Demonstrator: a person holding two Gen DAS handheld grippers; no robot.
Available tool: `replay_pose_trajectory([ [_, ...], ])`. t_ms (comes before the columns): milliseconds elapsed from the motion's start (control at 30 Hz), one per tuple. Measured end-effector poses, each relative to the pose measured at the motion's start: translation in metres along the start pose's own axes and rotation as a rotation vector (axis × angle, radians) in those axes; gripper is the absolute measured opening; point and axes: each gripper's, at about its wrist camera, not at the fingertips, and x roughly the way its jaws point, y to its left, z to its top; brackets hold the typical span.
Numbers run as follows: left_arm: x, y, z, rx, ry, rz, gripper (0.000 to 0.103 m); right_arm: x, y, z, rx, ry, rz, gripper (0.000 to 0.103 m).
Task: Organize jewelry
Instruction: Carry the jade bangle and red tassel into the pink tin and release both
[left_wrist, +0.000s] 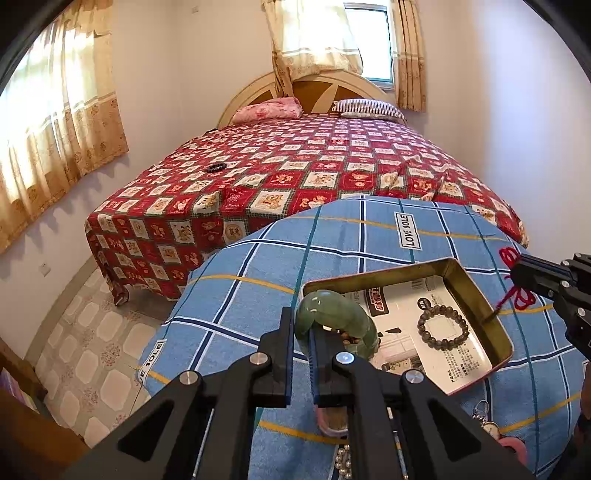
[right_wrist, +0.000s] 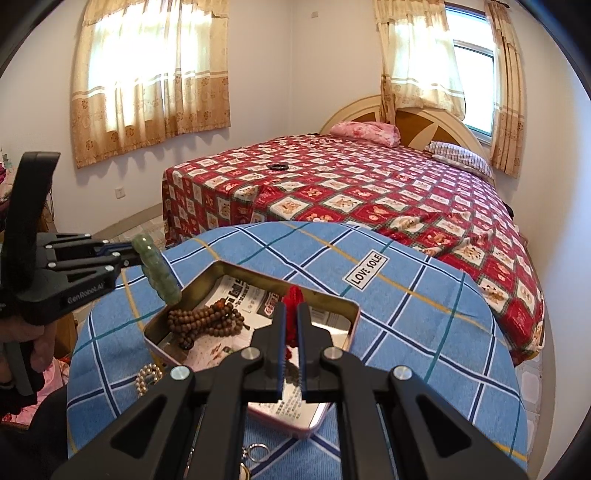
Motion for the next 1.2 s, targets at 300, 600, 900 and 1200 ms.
replay_pose_trajectory([
  [300, 0.017, -0.015, -0.005, 0.019, 0.033, -0.02, 0.006, 0.024, -0.003, -0.006, 0.014, 0.051, 0.0, 0.007],
  [600, 0.031, -0.018, -0.012, 0.031, 0.066, -0.015, 0.006, 0.036, -0.001, -0.015, 0.012, 0.088, 0.002, 0.007],
  [900, 0.041, -0.019, -0.017, 0.034, 0.088, -0.015, 0.006, 0.043, -0.001, -0.021, 0.007, 0.108, -0.011, 0.007],
  [1200, 0.045, -0.018, -0.02, 0.039, 0.097, -0.01, 0.006, 0.047, 0.001, -0.024, 0.003, 0.119, -0.013, 0.008],
])
